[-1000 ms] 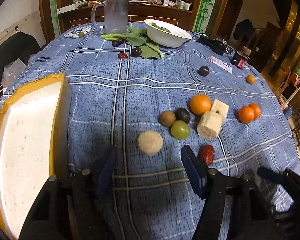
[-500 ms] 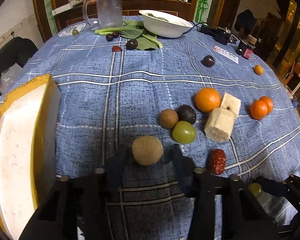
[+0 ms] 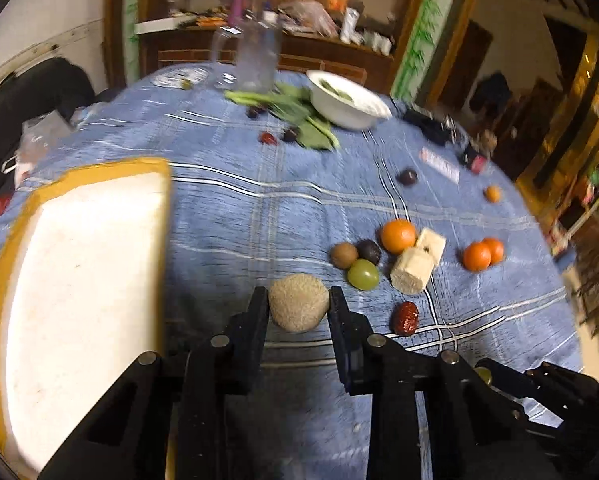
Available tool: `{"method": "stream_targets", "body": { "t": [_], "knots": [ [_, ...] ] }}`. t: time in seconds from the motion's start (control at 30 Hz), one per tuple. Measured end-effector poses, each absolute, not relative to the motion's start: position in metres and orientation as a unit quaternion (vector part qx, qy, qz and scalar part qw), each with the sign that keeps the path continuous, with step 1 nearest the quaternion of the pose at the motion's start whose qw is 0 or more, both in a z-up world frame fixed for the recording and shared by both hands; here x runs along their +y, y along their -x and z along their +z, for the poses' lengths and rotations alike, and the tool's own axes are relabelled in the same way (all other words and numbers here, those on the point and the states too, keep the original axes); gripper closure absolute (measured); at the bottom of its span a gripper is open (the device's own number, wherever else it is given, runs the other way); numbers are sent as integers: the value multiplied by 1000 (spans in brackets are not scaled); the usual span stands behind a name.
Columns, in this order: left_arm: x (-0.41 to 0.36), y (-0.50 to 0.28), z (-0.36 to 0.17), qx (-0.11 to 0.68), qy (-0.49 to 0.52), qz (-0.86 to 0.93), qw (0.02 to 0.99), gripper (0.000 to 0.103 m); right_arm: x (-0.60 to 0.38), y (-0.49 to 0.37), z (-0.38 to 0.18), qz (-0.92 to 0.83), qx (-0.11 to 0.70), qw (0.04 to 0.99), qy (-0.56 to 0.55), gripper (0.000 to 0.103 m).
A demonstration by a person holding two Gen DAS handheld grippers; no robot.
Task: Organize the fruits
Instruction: 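Carry both items into the white tray and open both tools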
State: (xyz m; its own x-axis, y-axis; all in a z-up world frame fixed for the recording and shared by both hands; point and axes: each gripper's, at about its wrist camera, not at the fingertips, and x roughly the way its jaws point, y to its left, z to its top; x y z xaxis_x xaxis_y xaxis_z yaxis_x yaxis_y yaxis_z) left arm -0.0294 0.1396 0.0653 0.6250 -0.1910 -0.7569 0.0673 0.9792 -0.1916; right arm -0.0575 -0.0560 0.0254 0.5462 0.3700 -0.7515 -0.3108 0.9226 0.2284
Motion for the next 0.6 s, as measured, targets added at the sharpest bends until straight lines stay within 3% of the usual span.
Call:
{"method": "stream_targets", "body": {
  "t": [0.2,0.6],
  "knots": [
    [208,60,80,401,97,6,911,74,-17,64,47,242,421,874,-31,75],
    [309,98,56,413,133,121,893,74,133,72,64,375,411,831,10,74]
  ]
}}
